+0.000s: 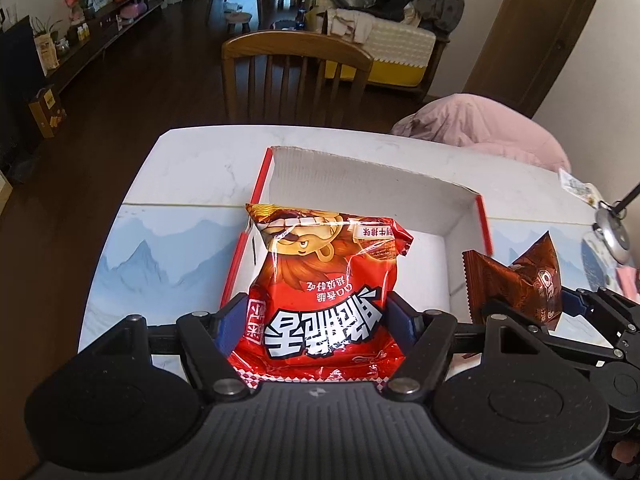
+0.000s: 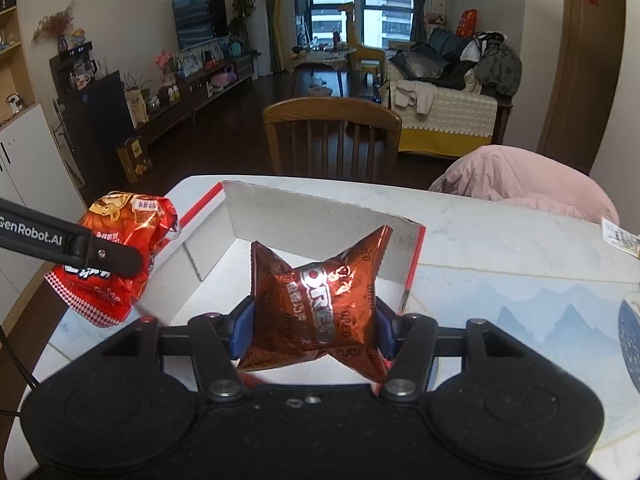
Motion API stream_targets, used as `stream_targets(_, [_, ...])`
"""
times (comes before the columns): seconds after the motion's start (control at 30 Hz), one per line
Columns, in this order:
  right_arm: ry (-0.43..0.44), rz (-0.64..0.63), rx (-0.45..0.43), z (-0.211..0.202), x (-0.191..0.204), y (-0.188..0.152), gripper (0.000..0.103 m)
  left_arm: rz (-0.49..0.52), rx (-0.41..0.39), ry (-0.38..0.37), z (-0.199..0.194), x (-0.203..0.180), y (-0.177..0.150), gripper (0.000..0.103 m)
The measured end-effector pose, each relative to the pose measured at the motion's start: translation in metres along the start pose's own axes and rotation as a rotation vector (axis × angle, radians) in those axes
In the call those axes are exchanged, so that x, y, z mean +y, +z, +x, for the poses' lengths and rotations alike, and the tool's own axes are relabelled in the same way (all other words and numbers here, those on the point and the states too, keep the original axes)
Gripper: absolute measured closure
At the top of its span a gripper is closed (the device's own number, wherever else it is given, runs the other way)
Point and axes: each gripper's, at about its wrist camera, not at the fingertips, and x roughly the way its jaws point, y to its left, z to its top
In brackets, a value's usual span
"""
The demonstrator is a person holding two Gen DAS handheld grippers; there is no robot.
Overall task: Organize snacks
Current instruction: 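Carry the red bag and Oreo pack into the red box with both tools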
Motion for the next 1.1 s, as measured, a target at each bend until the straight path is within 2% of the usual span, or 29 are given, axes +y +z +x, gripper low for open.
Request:
stream_targets(0.13, [0.008,-0.033,0.047,0.025,0.002,0.009,0.045,0.01,0.021,0.041,0.025,-0.004,0.017,0.031])
stream_targets(0.3, [0.039,-0.065,0.117,0.059,0.001,0.014,0.045,0.036,0.07,0.053,0.061,-0.012,0.031,0.031])
stream_targets(0.5, [0.067,-0.139,0.202,0.094,0.005,0.011,0.045,0.085,0.148,0.107,0.105,-0.02,0.032,0.031])
stream_targets(0.7, [0.092,-0.213,0.262,0.114,0.02,-0.004,0.045,0.14,0.231,0.162,0.137,-0.026,0.03,0.031])
stream_targets(0.9, [0.097,-0.265,0.286,0.119,0.031,-0.017,0.045,0.145,0.298,0.179,0.158,-0.027,0.026,0.031])
stream_targets(1.1, [0.1,-0.29,0.321,0.128,0.032,-0.022,0.044,0.143,0.312,0.187,0.169,-0.027,0.02,0.032])
